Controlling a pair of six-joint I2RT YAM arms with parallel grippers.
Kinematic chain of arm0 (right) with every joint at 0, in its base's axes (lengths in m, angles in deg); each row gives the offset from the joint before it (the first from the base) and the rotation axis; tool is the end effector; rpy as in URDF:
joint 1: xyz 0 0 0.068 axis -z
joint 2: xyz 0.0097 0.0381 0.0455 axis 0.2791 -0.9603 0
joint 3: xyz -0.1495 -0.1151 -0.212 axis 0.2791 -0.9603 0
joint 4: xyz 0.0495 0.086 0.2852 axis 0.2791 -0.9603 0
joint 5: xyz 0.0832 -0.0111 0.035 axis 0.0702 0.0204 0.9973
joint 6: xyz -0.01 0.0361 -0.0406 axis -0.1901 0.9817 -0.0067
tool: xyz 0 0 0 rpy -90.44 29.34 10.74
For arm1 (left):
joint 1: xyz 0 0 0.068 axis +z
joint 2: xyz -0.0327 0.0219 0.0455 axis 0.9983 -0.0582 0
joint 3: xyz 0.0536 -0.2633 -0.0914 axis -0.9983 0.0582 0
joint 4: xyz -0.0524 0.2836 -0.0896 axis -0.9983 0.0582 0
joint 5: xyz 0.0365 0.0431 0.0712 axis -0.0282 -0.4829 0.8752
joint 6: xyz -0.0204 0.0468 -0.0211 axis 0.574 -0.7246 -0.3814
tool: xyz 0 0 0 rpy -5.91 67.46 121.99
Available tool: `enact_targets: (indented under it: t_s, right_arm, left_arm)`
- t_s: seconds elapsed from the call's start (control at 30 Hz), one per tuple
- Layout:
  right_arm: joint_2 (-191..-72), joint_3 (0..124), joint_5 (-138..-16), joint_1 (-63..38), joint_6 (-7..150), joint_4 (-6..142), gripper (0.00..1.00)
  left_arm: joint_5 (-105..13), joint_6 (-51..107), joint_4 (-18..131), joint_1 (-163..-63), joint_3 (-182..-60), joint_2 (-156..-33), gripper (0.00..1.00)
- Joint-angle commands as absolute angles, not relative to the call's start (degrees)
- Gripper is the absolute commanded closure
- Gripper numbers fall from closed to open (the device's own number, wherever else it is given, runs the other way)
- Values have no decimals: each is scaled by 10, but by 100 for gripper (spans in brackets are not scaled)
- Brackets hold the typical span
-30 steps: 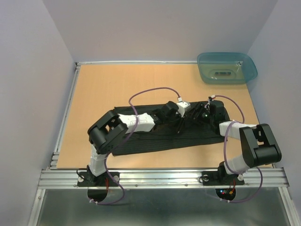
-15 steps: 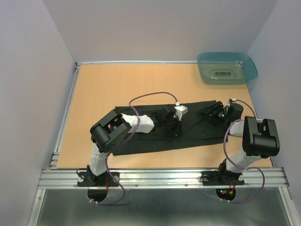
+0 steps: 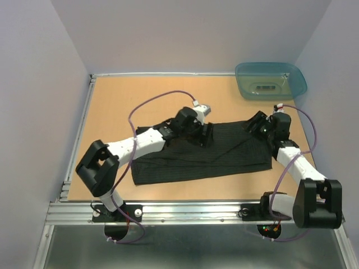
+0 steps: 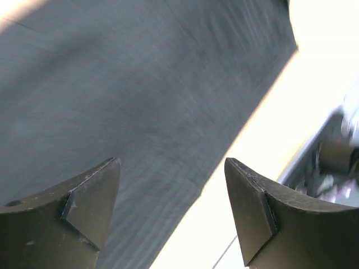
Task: Fold and stack the long sleeve shirts
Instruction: Fold the shirt
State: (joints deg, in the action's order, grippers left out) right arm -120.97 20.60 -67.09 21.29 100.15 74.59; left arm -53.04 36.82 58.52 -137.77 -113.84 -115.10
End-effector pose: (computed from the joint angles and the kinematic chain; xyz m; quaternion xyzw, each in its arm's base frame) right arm 0.2913 -0.0145 0.1967 0.2234 0.8295 0.2571 0.4425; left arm 0.2561 -0.3331 0.2352 0.2901 0.8145 -0.3787 0.3301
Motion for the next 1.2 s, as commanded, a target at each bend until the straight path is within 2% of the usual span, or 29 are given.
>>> enact_targets:
  t_s: [0.0, 0.13, 0.27, 0.37, 0.4, 0.43, 0.57, 0.6, 0.87, 1.0, 1.17]
  right_arm:
    - [-1157, 224, -801, 136, 977, 557, 34]
    - [-1133, 222, -842, 57, 1011, 477, 33]
    - [-1139, 217, -869, 0, 1064, 467, 32]
    - [-1178, 229, -896, -49, 1089, 467, 27]
    - [-1195, 234, -915, -61, 1095, 468, 20]
    - [-1210, 247, -929, -84, 1104, 471, 18]
    - [-1289, 278, -945, -98, 1117, 495, 13]
    - [-1349, 307, -930, -98, 1099, 533, 13]
    - [-1480, 423, -952, -99, 986, 539, 14]
    - [-1573, 543, -956, -98, 888, 547, 14]
    - [-1679, 695, -914, -98, 755, 547, 14]
  left_arm:
    - [-446, 371, 660, -1299, -1161, -1083, 14]
    - [-392, 346, 723, -1196, -1173, -1103, 14]
    - [-386, 359, 724, -1134, -1163, -1120, 14]
    - [-391, 377, 693, -1096, -1128, -1123, 14]
    - [-392, 379, 690, -1087, -1118, -1127, 14]
    - [-393, 382, 687, -1077, -1115, -1139, 14]
    - [-410, 400, 671, -1047, -1078, -1143, 15]
    - [-430, 425, 657, -1028, -1028, -1126, 15]
    - [-494, 475, 632, -991, -914, -1077, 15]
    - [-532, 507, 641, -986, -844, -1022, 15]
    - [-574, 534, 687, -991, -776, -859, 15]
